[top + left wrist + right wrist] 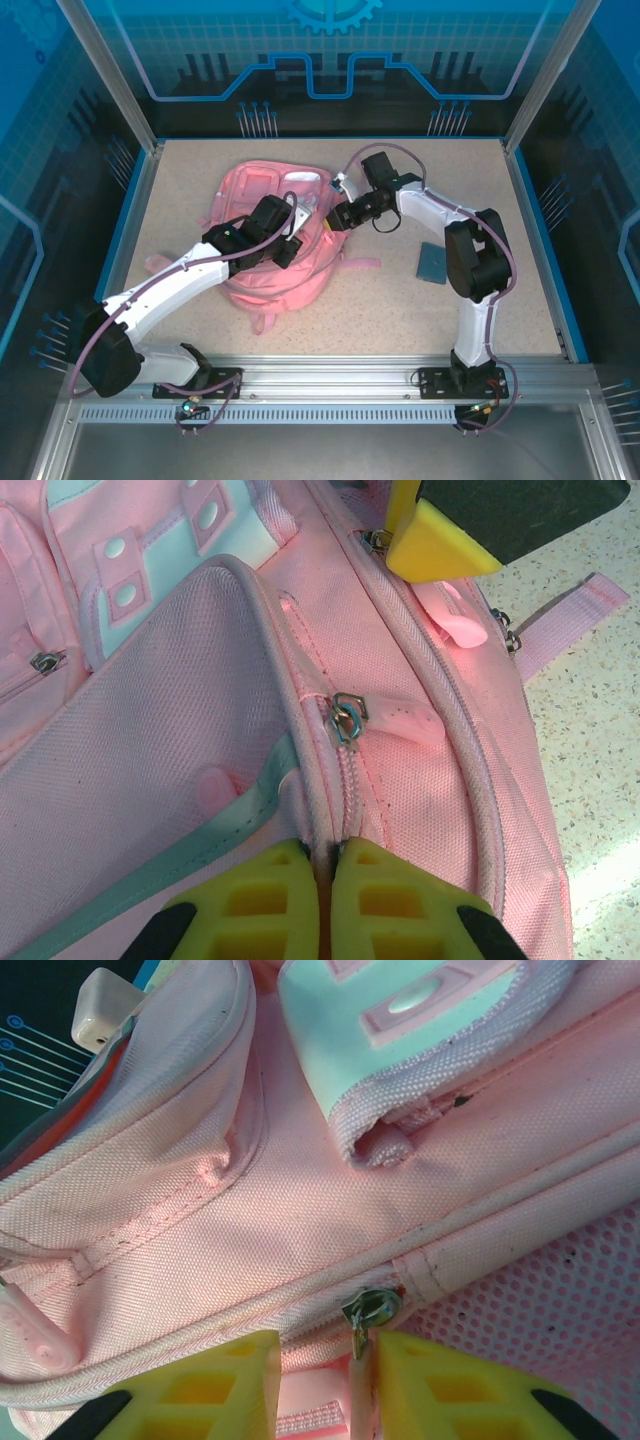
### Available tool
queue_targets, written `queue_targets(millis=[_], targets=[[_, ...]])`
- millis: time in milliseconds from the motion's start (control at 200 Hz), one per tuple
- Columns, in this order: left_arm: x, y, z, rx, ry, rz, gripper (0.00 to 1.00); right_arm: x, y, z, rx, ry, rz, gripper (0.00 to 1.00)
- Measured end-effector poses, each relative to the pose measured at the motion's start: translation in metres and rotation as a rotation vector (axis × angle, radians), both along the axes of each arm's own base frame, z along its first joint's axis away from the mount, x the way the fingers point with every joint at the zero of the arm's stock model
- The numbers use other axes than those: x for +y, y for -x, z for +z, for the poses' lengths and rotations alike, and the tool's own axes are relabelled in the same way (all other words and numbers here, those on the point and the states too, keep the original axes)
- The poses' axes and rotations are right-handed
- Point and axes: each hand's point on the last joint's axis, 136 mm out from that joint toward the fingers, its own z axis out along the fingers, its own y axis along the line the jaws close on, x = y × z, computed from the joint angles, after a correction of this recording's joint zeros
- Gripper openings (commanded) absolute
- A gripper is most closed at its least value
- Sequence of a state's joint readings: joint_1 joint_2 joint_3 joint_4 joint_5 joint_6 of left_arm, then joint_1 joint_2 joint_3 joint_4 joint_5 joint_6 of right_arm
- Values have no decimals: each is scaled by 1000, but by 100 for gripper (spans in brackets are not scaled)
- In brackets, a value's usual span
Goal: Pack books, pencil case, and school supplies into a backpack
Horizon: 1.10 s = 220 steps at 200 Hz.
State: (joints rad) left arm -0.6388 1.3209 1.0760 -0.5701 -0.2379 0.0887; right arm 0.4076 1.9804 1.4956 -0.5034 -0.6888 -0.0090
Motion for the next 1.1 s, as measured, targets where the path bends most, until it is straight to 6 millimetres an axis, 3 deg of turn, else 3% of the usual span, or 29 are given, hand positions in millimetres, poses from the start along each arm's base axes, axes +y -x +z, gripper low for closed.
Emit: queue_targets(millis=[190, 415, 665, 815, 1101], targets=[[0, 0, 0, 0, 0, 0, 0, -1, 1, -4, 3, 29, -6, 33], [0, 0, 0, 0, 1, 0, 0, 0, 0, -13, -1, 66, -5, 24], [0, 0, 0, 0, 1, -1, 0, -2, -5, -20, -18, 110, -27, 0], [-2, -2, 2, -8, 8, 0, 0, -7, -10, -21, -54, 163, -51, 0], [-7, -6, 3, -20, 31, -5, 0, -18, -12, 4, -148, 252, -101, 0]])
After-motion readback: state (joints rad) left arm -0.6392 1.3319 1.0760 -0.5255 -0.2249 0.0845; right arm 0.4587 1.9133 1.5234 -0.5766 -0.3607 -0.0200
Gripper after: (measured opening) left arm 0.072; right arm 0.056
